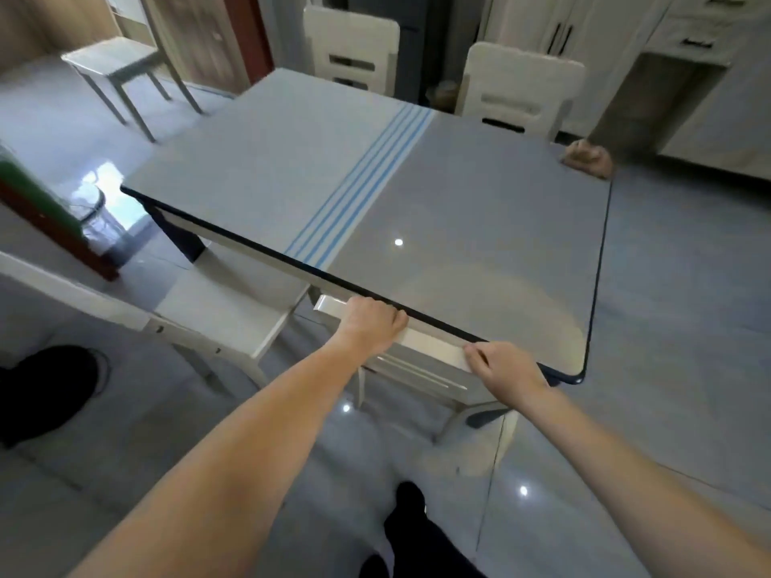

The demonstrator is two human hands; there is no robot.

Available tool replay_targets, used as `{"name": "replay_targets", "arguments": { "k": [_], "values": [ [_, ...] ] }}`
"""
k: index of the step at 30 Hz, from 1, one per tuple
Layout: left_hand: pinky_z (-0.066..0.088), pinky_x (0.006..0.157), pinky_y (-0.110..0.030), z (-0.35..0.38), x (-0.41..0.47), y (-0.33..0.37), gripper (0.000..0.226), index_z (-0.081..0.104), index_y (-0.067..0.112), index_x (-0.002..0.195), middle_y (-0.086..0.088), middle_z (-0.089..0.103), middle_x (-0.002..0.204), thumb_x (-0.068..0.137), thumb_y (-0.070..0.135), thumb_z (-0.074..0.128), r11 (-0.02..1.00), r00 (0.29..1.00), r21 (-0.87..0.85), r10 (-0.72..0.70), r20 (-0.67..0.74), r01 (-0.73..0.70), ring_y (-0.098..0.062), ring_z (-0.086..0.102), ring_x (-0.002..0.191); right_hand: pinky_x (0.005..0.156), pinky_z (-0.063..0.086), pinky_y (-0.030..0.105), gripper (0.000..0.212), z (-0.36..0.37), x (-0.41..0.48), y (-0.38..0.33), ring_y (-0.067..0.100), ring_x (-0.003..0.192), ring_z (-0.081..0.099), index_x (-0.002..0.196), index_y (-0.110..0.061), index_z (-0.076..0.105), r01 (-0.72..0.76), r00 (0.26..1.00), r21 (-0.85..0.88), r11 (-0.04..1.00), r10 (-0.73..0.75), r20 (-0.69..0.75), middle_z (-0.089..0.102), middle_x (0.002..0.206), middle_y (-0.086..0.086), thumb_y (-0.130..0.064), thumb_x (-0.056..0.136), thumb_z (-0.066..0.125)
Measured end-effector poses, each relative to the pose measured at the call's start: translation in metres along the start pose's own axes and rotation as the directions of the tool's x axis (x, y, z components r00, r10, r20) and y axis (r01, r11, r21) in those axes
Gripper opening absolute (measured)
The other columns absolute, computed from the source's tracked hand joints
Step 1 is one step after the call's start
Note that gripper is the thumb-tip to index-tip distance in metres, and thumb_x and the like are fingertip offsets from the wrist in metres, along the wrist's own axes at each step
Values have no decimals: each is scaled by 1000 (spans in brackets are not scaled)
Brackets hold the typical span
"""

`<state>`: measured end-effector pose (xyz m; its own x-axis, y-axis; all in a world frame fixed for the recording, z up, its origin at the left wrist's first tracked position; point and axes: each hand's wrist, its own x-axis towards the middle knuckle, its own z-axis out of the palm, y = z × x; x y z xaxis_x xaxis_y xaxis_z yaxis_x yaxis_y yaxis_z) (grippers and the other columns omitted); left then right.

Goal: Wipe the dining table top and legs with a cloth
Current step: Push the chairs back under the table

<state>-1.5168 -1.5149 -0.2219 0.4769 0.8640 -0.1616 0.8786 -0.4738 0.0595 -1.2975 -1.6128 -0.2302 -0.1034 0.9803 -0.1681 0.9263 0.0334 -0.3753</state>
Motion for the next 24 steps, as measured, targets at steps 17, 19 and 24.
{"name": "replay_targets", "arguments": {
  "k": [17, 19, 24],
  "values": [
    [41, 69, -26, 141, -285, -8, 11, 60, 24, 76, 1, 61, 74, 85, 25, 55, -119, 505, -838, -750, 427, 532, -17, 56, 81, 78, 49, 31, 20, 125, -6, -68, 1, 80, 63, 91, -27, 64, -13, 919, 548, 836, -206, 337, 68, 93, 1, -6, 92, 60],
    [42, 66, -27, 168, -324, 5, 33, 58, 24, 71, 2, 59, 70, 94, 2, 50, -309, 327, -796, -789, 520, 520, -19, 54, 74, 67, 46, 31, 18, 137, 2, -79, 13, 71, 63, 87, -15, 64, -250, 854, 566, 786, -97, 512, 67, 86, 12, -4, 96, 53],
    [35, 55, -26, 204, -408, 58, 31, 59, 10, 74, -10, 57, 70, 97, -2, 43, -682, -4, -653, -693, 721, 328, -20, 48, 59, 61, 43, 29, 20, 168, 24, -114, 26, 68, 59, 85, -5, 65, -391, 744, 480, 785, -38, 668, 64, 82, 17, -7, 97, 49]
  ]
}}
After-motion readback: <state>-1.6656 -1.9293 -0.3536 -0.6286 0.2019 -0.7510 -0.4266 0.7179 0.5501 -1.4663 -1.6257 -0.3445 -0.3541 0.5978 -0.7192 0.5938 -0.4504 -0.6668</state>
